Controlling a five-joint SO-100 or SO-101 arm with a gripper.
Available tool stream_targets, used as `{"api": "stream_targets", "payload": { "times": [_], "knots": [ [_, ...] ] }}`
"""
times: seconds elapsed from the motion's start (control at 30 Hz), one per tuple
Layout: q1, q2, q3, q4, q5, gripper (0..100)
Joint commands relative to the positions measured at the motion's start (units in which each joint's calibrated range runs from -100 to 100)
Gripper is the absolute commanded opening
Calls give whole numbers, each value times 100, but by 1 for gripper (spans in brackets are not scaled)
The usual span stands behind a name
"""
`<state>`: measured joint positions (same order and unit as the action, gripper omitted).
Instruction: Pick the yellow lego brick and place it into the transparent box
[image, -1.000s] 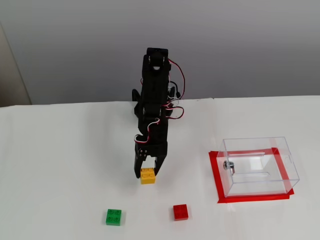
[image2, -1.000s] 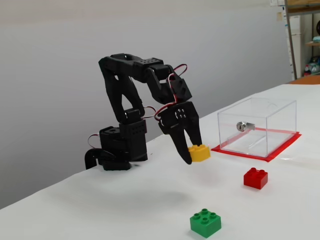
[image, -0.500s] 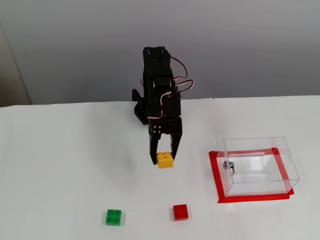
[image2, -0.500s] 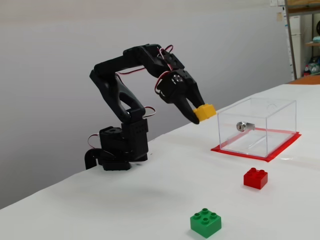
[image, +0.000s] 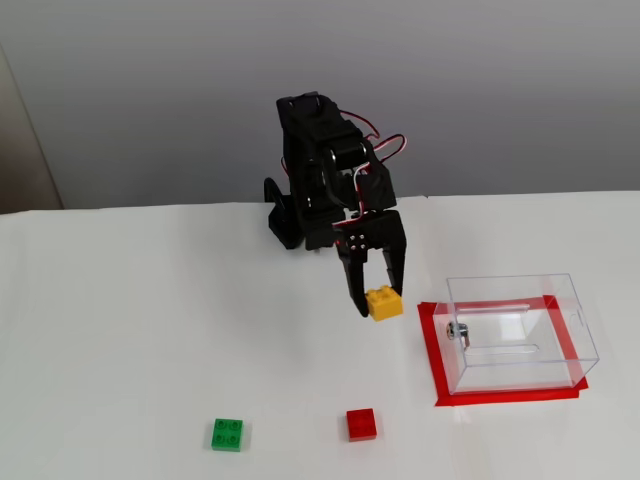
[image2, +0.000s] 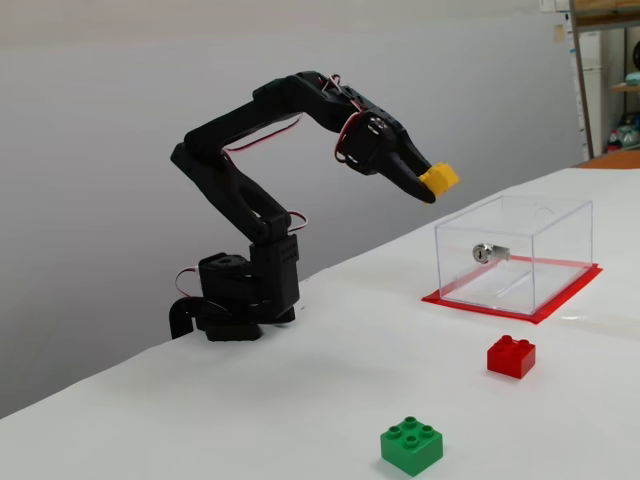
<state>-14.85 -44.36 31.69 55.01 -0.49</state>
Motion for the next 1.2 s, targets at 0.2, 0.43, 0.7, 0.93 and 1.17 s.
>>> {"api": "stream_targets", "payload": {
  "times": [0.2, 0.43, 0.7, 0.93, 1.17],
  "knots": [
    [-1055, -117, -203, -845, -19, 15],
    [-1336, 443, -103, -1541, -123, 15],
    [-2068, 1436, -592, -1976, -134, 15],
    [-2777, 2217, -1387, -1968, -134, 15],
    [-3406, 2615, -1514, -1976, -134, 15]
  ]
}}
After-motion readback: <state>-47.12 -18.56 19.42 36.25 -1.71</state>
